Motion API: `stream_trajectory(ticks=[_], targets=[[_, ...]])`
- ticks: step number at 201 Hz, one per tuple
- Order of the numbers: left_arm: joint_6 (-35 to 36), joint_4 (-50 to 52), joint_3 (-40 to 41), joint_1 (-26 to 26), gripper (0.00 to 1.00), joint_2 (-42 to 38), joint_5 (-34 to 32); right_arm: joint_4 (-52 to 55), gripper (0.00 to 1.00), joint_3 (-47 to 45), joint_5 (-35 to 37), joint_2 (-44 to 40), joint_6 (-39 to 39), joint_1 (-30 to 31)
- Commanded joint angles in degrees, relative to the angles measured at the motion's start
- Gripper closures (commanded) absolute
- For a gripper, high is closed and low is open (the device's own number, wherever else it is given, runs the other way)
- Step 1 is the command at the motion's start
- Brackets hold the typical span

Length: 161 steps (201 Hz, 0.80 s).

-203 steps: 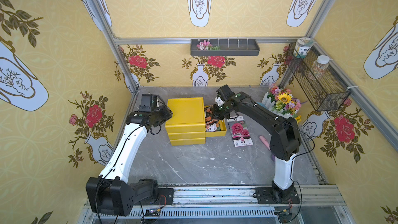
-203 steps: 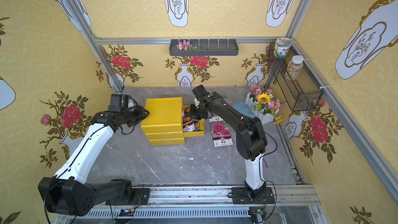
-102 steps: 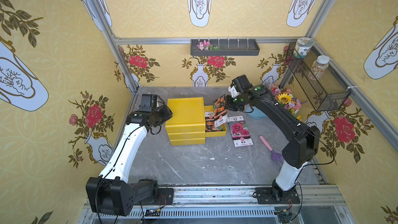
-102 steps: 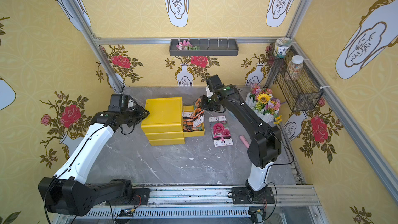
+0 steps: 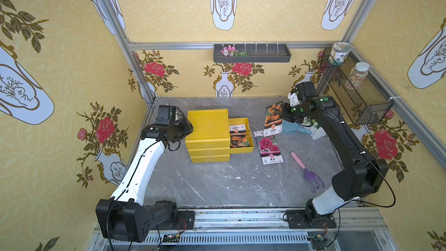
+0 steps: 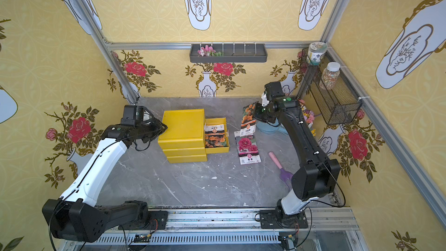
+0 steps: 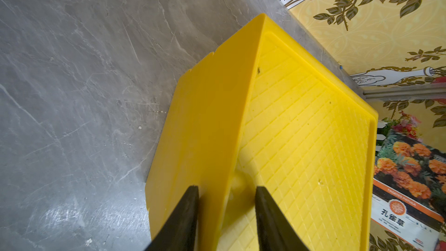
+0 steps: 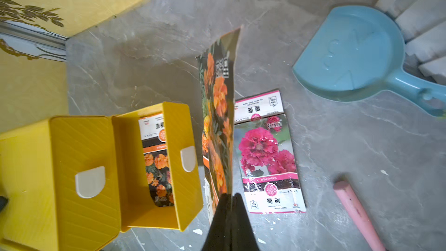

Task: Take the seed bags out of the drawer
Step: Place the seed packet at the center of the board.

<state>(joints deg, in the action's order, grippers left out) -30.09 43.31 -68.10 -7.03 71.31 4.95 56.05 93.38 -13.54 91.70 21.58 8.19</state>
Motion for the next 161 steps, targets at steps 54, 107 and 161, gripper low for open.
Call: stream_trajectory(ticks=[54,107,161], targets=[[-0.4,2.1,0.6,0.0,0.57,-0.6,1.3,-3.5,1.0,-13.5,-6.2,5.1,-4.0,-0.5],[-0.6,2.1,0.8,0.0,0.57,-0.9,1.4,-3.3,0.96,-15.5,-4.3,9.4,-6.3,-0.3],[-0.6,2.0,0.8,0.0,0.57,-0.7,1.2,-2.1,0.81,-15.3,3.1,10.6,-7.0,0.0]])
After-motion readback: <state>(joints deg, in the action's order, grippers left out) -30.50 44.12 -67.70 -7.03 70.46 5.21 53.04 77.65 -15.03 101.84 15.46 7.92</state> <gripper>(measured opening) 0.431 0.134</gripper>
